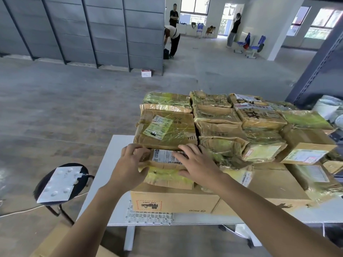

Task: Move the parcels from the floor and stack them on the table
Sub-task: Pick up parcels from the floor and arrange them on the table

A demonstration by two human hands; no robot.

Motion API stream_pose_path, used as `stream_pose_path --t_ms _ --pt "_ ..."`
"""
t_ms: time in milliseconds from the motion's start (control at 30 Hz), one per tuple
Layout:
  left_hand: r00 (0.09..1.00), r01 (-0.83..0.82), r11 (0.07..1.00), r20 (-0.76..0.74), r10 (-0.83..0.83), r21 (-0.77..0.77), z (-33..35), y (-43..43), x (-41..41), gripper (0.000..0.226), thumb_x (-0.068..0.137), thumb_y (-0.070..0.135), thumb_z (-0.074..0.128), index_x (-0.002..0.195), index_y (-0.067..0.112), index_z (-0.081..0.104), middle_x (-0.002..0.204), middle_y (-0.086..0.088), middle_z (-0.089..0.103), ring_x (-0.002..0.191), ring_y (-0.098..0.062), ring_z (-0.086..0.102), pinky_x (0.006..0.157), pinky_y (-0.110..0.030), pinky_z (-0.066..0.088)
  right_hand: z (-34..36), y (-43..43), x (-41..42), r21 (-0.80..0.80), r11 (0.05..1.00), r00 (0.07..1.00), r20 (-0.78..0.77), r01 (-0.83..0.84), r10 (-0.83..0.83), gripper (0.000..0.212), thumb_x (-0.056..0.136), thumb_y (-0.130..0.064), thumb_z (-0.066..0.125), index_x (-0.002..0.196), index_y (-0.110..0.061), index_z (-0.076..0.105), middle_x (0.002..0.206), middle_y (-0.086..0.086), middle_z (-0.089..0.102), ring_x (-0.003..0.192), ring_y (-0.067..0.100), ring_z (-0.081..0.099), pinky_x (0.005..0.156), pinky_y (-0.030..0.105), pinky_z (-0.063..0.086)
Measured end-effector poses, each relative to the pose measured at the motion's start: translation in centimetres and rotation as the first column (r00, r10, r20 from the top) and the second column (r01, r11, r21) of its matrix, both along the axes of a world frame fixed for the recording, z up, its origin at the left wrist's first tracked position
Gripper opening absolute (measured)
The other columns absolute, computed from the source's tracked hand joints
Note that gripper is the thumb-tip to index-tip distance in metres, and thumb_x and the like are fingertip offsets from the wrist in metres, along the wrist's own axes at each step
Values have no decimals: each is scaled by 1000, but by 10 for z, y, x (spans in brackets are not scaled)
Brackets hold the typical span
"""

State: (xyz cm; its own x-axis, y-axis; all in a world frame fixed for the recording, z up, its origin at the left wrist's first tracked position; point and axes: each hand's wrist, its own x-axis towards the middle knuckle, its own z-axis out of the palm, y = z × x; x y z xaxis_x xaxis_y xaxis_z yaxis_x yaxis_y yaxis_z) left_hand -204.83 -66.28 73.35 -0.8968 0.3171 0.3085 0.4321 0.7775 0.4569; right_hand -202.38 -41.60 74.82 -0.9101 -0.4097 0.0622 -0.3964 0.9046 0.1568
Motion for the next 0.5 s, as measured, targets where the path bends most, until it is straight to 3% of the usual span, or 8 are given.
stream_pose_path --t_ms 67,167,300,400,500 --pt "994 53 988 -85 -66 -147 1 6 2 59 65 25 81 120 22 59 129 -3 47 125 -27 37 97 -43 44 -3 -2 0 -32 999 1000 5 7 -7 64 77 -51 73 130 -21 54 134 12 50 120 34 49 92 59 44" --pt "973 115 933 -152 -175 -341 0 21 4 68 55 33 86 117 23 58 123 -3 55 123 -27 43 99 -44 44 -1 1 5 -69 997 1000 -2 -26 26 62 86 -60 55 136 -24 48 140 9 44 127 32 42 103 58 37" --pt "981 22 931 -174 -91 -365 -3 25 5 69 54 35 89 116 28 58 112 4 59 103 -23 55 76 -41 51 13 12 14 -150 988 998 -63 -33 24 63 94 -65 25 135 -24 50 140 3 46 131 24 39 110 49 30" --pt "981 -38 921 -190 -39 -387 -2 23 5 62 56 30 88 111 28 59 108 5 58 97 -24 54 69 -41 49 23 32 17 -201 969 975 -138 144 -174 72 96 -64 8 127 -22 58 135 2 51 128 25 44 108 53 31" --pt "978 -100 892 -206 8 -441 1 29 6 57 53 28 86 104 25 61 103 0 58 93 -28 53 78 -52 46 25 57 19 -203 875 884 -71 440 -462 52 98 -53 26 123 -23 59 140 3 44 133 25 36 109 57 27"
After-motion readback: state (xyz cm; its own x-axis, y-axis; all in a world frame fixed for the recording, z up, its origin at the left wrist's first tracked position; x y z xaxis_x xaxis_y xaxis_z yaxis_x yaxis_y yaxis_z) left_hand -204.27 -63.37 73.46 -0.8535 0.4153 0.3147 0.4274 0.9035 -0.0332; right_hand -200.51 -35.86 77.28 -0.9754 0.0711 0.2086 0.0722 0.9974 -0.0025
